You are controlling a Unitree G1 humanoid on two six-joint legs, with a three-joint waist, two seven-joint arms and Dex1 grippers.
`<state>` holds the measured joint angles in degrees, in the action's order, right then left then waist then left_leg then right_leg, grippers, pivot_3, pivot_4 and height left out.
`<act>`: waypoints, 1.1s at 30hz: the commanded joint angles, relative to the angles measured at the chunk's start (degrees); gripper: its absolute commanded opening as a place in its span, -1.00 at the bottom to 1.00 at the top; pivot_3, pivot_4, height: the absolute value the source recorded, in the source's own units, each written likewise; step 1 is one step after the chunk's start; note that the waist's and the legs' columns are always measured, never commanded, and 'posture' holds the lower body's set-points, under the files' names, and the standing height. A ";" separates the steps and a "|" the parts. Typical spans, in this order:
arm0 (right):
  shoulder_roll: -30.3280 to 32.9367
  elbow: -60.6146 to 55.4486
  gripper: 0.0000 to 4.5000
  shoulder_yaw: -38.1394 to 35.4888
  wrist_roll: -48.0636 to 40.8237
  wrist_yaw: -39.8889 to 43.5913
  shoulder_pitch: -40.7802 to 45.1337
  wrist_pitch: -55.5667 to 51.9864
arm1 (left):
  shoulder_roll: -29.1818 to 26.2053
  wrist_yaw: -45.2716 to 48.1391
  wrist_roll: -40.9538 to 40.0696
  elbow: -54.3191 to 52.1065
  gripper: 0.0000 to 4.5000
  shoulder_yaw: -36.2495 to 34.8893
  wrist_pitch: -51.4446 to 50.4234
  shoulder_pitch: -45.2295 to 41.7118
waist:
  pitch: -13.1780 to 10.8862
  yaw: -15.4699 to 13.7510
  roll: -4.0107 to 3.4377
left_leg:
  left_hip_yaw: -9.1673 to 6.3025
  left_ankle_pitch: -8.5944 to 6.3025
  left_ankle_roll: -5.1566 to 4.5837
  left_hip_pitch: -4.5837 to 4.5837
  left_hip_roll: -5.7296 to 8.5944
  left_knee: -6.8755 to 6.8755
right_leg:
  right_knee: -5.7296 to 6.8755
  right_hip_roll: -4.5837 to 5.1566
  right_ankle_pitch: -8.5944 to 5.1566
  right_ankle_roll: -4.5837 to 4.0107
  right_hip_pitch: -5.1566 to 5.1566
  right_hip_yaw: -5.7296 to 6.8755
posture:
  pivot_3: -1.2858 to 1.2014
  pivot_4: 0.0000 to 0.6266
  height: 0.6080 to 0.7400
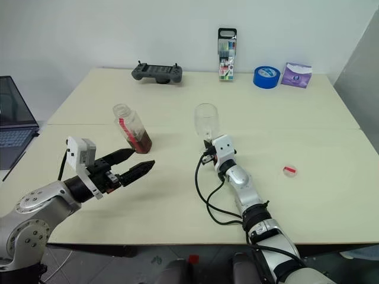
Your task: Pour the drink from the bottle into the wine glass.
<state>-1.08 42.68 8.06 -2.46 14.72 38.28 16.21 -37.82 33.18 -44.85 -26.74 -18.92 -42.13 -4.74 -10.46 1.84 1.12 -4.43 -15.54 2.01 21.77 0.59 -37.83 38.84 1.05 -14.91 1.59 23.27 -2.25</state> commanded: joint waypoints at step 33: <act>36.83 -73.30 0.98 -16.47 -35.02 26.65 8.56 -80.72 | 15.58 -14.47 24.02 20.20 1.00 1.22 27.76 -2.94 | -0.08 -0.05 0.01 | 0.07 -0.07 0.05 0.15 -0.06 -0.01 | -0.22 0.01 -0.01 0.01 0.07 0.10 | 0.03 -0.52 1.00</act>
<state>35.59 -30.54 -5.64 -32.64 40.19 44.11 -60.95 -22.08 19.16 -21.35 -6.11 -17.69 -14.99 -7.25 -10.54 1.79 1.13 -4.44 -15.62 2.04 21.92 0.50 -37.84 38.60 1.06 -14.91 1.60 23.32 -2.15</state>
